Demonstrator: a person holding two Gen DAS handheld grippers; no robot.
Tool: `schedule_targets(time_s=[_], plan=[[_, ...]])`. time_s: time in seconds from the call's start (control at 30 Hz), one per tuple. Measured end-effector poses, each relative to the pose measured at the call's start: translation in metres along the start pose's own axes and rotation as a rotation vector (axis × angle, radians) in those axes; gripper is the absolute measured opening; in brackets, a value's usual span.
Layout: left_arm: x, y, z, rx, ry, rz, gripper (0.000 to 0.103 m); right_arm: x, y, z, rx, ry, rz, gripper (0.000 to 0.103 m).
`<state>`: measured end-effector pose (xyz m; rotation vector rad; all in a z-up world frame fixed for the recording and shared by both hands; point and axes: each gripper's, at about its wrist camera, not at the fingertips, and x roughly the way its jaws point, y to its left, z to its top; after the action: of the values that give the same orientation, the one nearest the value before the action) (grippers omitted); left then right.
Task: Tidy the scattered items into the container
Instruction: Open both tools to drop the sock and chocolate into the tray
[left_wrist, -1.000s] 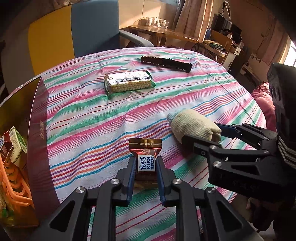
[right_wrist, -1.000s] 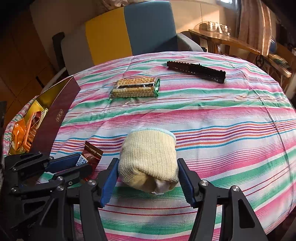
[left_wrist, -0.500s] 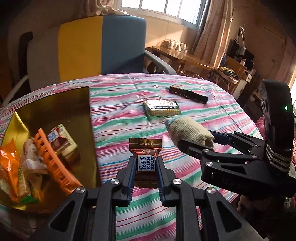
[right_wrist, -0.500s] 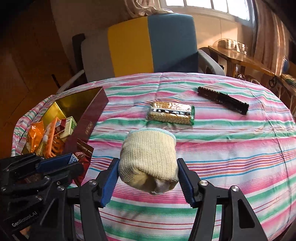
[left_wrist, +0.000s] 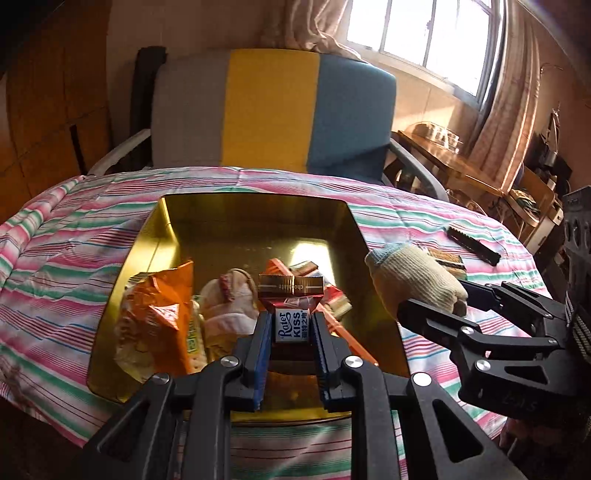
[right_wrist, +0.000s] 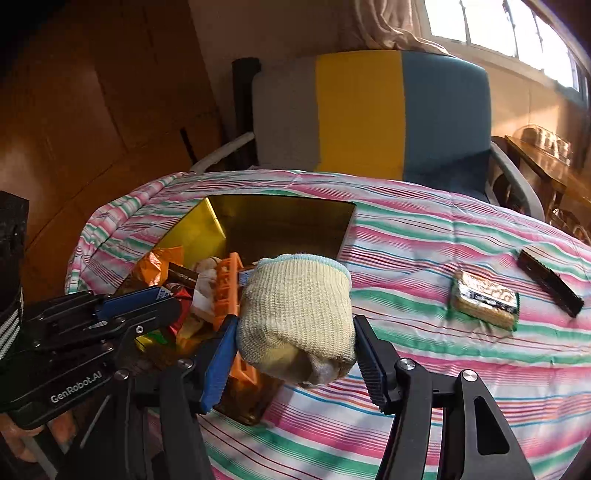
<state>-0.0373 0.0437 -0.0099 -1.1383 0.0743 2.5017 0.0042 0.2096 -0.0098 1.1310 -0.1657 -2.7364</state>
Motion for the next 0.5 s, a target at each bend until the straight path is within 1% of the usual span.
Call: schedule_targets(time_s=[0.17, 0.3, 0.5], plan=[[0.011, 0.030, 0.006, -0.034, 0.008, 0.049, 0.021, 0.024, 0.025, 0.017, -0.025, 0.014, 0.029, 0.061], [0.023, 0.045, 0.010, -0.041, 0.024, 0.067, 0.021, 0.045, 0.036, 0.028, -0.030, 0.039, 0.031, 0.062], [0.039, 0.050, 0.011, -0.045, 0.046, 0.071, 0.021, 0.068, 0.044, 0.033, -0.044, 0.080, 0.015, 0.062]])
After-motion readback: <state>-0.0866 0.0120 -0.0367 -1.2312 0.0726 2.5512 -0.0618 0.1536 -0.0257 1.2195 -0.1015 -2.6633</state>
